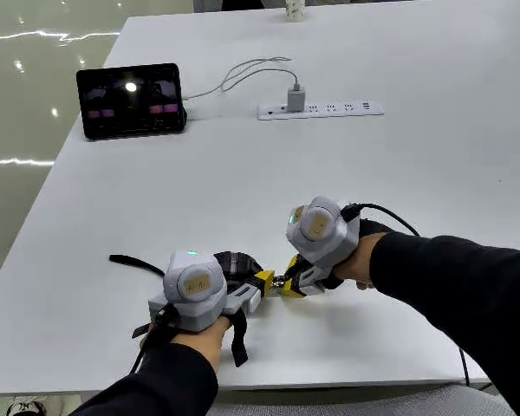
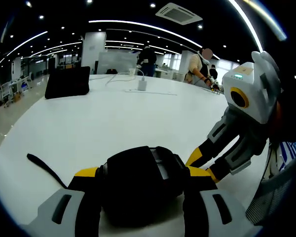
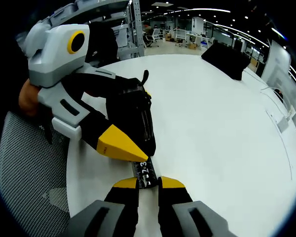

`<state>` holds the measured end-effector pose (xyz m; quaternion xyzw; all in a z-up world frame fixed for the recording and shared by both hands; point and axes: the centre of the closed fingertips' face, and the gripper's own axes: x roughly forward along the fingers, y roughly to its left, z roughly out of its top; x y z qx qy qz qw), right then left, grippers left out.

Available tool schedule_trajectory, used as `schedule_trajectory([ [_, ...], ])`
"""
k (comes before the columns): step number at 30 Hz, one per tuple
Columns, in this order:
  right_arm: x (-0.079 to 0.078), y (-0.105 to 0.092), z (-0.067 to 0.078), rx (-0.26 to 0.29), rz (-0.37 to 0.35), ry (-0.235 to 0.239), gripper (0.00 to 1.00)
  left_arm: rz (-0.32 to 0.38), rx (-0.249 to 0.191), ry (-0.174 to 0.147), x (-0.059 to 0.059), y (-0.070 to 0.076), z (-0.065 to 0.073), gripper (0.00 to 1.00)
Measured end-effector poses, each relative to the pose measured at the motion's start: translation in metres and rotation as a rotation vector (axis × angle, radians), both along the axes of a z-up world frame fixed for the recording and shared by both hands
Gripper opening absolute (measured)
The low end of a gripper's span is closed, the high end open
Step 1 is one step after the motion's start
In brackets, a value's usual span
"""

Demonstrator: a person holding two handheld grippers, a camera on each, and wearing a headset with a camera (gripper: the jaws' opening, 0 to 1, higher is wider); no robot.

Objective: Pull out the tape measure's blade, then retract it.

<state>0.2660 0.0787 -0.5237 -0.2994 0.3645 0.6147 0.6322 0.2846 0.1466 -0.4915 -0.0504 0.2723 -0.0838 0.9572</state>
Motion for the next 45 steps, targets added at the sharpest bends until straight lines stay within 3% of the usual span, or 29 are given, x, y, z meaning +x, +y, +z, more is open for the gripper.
schedule_trajectory([
  [45,-0.006,0.022,0.000,0.060,0.060,0.009,0.12,0.000,-0.007,0.000,0.000,0.000,-0.002,0.63],
])
